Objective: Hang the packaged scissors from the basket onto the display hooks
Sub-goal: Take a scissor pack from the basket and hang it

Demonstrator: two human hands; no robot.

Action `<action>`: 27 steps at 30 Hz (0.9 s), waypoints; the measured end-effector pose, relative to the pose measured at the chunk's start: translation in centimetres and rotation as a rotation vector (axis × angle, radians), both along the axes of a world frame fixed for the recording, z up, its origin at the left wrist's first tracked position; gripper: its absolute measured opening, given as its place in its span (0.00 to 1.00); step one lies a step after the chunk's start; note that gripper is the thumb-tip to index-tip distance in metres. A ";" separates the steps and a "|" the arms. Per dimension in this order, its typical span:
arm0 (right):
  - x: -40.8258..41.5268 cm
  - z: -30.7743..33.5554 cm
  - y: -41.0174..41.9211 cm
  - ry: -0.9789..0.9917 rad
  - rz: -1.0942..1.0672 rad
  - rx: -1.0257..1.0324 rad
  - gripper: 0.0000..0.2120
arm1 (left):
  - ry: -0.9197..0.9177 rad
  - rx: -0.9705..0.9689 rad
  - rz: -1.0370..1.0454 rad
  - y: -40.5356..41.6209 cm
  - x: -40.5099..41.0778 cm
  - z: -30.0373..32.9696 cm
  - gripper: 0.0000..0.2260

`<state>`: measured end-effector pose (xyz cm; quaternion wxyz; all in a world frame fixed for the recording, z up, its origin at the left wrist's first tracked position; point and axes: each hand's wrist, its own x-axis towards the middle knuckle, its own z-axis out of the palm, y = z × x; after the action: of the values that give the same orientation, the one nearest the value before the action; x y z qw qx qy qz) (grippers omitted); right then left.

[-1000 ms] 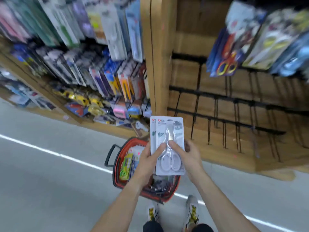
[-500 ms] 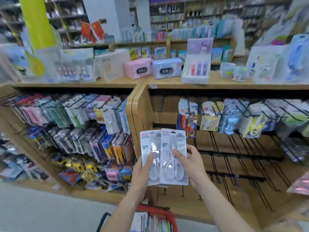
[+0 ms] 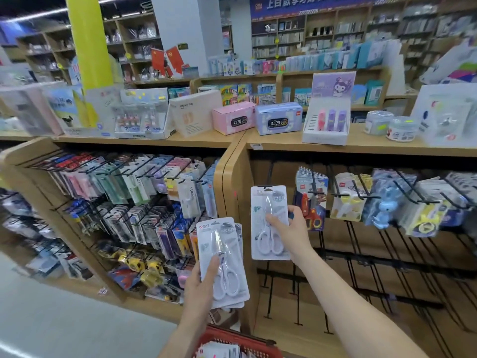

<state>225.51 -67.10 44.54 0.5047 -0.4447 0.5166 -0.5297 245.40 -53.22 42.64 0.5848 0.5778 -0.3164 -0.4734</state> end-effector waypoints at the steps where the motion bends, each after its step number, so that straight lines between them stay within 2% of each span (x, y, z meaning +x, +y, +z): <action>1: 0.1 -0.1 -0.3 -0.001 -0.001 0.002 0.21 | 0.002 -0.003 -0.012 -0.2 0.0 0.0 0.20; 4: 0.3 -0.6 -1.4 -0.002 -0.030 0.008 0.22 | 0.007 -0.016 -0.062 -1.0 -0.5 0.2 0.16; 8: 1.0 -0.9 -4.2 0.057 -0.088 0.007 0.21 | 0.009 -0.030 -0.106 -2.2 -1.3 0.3 0.16; 13: 1.4 -0.7 -9.7 0.117 -0.125 0.129 0.18 | 0.007 0.015 -0.163 -3.8 -2.0 -0.1 0.16; 16: 0.7 -0.9 -10.4 0.225 -0.117 0.214 0.27 | 0.037 0.023 -0.182 -4.4 -2.5 -0.3 0.15; 20: -0.2 -0.6 -6.7 0.378 -0.114 0.226 0.31 | 0.051 0.011 -0.193 -4.9 -3.0 -0.5 0.15; 24: 0.2 0.0 0.8 0.221 -0.069 0.091 0.24 | 0.014 0.007 -0.188 -5.6 -3.6 -0.7 0.15; 27: 0.6 -0.1 3.4 0.112 -0.009 0.127 0.18 | -0.031 -0.007 -0.202 -6.1 -4.1 -0.8 0.16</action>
<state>226.13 -63.71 44.47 0.4998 -0.4383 0.5787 -0.4725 241.32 -59.34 41.80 0.5313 0.5481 -0.3834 -0.5198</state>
